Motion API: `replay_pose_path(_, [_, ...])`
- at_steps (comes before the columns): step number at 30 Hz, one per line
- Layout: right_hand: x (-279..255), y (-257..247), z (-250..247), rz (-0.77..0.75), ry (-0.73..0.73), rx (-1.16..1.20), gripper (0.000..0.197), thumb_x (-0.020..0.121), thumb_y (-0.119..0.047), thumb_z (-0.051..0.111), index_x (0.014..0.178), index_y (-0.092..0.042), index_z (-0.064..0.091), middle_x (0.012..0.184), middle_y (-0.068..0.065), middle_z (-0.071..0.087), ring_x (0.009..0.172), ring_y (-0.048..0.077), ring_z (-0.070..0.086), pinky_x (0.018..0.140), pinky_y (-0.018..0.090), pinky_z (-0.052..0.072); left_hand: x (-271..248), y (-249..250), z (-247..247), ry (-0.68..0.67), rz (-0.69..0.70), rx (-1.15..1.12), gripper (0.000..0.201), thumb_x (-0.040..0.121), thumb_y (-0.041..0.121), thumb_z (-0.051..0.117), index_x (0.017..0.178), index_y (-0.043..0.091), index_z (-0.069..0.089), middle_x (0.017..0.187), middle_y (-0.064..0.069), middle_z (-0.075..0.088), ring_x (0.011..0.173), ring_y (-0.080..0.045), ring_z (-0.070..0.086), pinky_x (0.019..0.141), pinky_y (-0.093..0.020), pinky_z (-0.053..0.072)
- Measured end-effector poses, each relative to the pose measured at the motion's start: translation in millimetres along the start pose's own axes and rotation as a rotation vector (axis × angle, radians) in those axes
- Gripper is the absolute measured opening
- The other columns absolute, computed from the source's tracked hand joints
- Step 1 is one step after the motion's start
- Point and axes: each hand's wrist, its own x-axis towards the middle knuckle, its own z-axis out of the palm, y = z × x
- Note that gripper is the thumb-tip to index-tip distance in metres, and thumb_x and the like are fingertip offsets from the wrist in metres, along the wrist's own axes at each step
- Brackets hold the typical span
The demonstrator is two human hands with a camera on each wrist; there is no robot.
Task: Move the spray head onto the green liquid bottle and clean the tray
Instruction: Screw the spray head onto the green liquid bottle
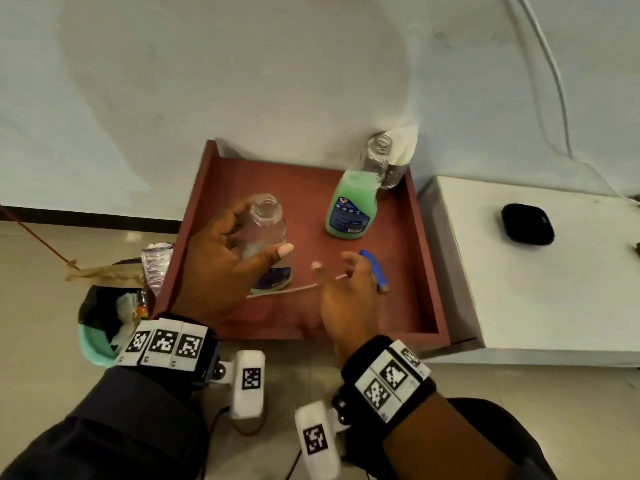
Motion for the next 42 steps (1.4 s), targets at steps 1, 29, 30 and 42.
replay_pose_path(1, [0, 0, 4, -0.135, -0.105, -0.126, 0.068, 0.081, -0.039, 0.076, 0.141, -0.029, 0.045, 0.133, -0.002, 0.047, 0.107, 0.015, 0.059, 0.098, 0.032, 0.049, 3, -2, -4, -0.042, -0.031, 0.013, 0.071, 0.068, 0.032, 0.095, 0.130, 0.041, 0.063, 0.124, 0.017, 0.073, 0.115, -0.005, 0.071, 0.100, -0.032, 0.058])
replay_pose_path(29, [131, -70, 145, -0.258, -0.394, -0.389, 0.069, 0.082, -0.028, 0.070, 0.144, -0.017, 0.043, 0.131, 0.006, 0.066, 0.119, 0.028, 0.064, 0.099, 0.037, 0.052, 134, -52, -23, 0.000, -0.442, 0.288, 0.113, 0.070, 0.041, 0.077, 0.162, 0.038, 0.012, 0.160, -0.002, 0.045, 0.141, -0.023, 0.053, 0.117, -0.044, 0.044])
replay_pose_path(30, [129, -69, 142, -0.223, -0.406, -0.385, 0.081, 0.082, -0.030, 0.071, 0.153, -0.018, 0.034, 0.138, 0.006, 0.063, 0.125, 0.028, 0.062, 0.103, 0.037, 0.051, 129, -41, -22, 0.006, -0.497, 0.298, 0.116, 0.078, 0.037, 0.080, 0.165, 0.029, 0.003, 0.163, -0.005, 0.040, 0.144, -0.025, 0.049, 0.119, -0.037, 0.039])
replay_pose_path(42, [69, -55, -25, 0.044, -0.276, 0.192, 0.033, 0.081, -0.043, 0.082, 0.080, -0.013, 0.069, 0.069, 0.000, 0.062, 0.057, 0.011, 0.056, 0.049, 0.020, 0.043, 53, 57, 13, -0.201, -0.436, 0.278, 0.039, 0.084, 0.040, 0.082, 0.119, 0.029, 0.070, 0.104, 0.010, 0.075, 0.094, -0.004, 0.072, 0.084, -0.020, 0.057])
